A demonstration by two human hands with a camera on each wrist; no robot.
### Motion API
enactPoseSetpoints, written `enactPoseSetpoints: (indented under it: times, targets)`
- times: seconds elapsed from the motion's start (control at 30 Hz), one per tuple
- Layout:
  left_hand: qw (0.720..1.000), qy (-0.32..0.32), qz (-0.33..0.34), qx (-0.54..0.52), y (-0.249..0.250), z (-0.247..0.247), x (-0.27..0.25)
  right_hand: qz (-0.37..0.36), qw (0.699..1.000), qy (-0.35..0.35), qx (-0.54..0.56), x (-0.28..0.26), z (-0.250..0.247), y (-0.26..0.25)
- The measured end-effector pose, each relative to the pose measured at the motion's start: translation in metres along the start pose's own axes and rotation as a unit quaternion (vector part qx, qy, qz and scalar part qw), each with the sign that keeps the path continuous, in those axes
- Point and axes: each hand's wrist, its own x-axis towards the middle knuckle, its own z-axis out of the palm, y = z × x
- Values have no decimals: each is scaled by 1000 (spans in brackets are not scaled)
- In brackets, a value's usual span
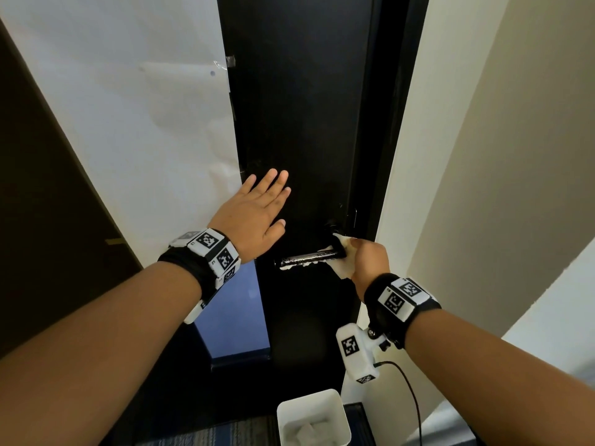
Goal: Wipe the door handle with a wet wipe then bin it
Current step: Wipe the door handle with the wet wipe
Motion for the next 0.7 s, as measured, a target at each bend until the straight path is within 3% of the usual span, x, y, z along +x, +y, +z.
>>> enactPoseSetpoints:
  times: [0.4,0.7]
  targets:
    - [1000,3,2,0,2,-3,-1,40,991,76,101,-25,10,2]
    - [1000,7,1,-1,2,-3,-2,49,977,84,187,-41,22,3]
